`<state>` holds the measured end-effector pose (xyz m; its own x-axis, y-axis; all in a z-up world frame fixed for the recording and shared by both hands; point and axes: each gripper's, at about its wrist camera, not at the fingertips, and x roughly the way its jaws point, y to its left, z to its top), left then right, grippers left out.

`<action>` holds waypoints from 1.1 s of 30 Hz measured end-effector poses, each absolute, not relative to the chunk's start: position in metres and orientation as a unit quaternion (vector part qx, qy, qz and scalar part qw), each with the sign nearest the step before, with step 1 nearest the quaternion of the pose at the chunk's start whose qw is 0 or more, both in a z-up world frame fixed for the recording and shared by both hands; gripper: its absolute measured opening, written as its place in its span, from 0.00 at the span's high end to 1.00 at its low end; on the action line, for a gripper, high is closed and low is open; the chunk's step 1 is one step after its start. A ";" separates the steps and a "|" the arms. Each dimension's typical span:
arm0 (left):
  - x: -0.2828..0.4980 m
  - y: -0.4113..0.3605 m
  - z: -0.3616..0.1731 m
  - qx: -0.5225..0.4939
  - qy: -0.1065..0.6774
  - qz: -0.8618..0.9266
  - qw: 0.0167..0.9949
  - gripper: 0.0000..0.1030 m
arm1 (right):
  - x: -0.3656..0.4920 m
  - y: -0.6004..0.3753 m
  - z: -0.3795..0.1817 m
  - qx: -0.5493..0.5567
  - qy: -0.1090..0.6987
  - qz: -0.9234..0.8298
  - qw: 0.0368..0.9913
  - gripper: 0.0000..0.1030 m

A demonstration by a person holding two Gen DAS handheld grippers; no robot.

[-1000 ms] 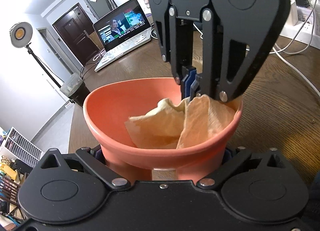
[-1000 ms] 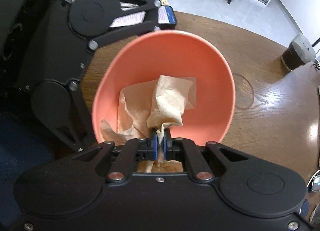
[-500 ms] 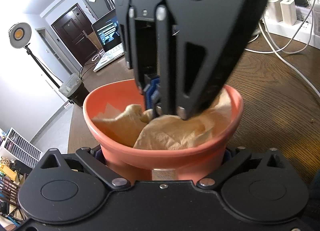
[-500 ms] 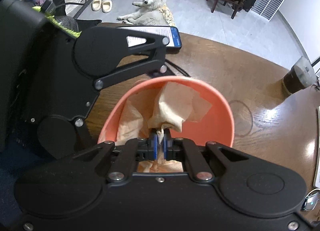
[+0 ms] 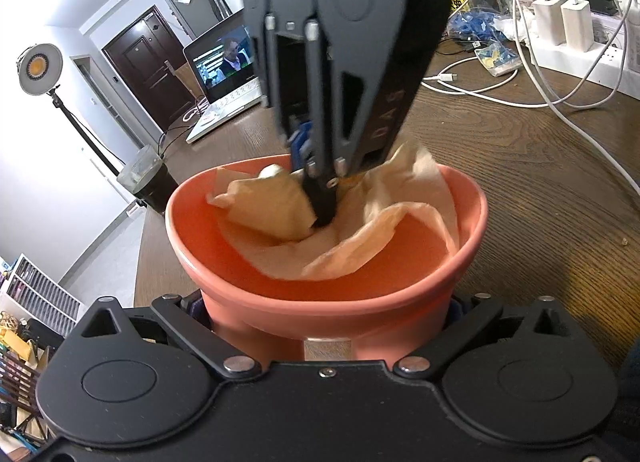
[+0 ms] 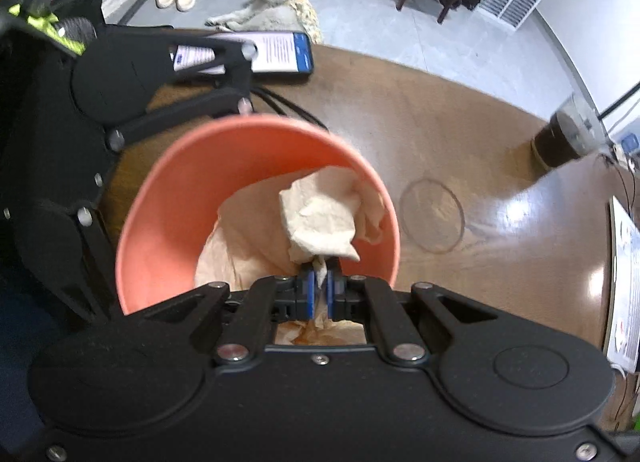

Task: Clean bowl

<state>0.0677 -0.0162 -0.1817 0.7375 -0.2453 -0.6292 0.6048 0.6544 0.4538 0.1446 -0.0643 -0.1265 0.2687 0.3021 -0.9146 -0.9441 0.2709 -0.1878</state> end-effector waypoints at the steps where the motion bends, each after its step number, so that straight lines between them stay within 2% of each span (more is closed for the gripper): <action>1: 0.066 -0.016 -0.182 0.336 0.267 -0.244 0.869 0.04 | 0.144 -0.067 -0.127 -0.400 0.404 0.451 0.688 0.94; 13: 0.063 -0.014 -0.180 0.335 0.269 -0.246 0.869 0.04 | 0.122 -0.084 -0.132 -0.406 0.414 0.459 0.673 0.94; 20: 0.062 -0.016 -0.180 0.336 0.271 -0.246 0.867 0.04 | 0.100 -0.085 -0.138 -0.431 0.367 0.506 0.650 0.94; 33: 0.061 -0.020 -0.181 0.338 0.274 -0.244 0.867 0.04 | 0.092 -0.059 -0.131 -0.418 0.350 0.543 0.639 0.94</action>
<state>0.0606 -0.0204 -0.1807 0.7309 -0.2381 -0.6396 0.6081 0.6528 0.4518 0.0916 -0.0595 -0.1313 0.1660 0.4001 -0.9013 -0.9861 0.0614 -0.1544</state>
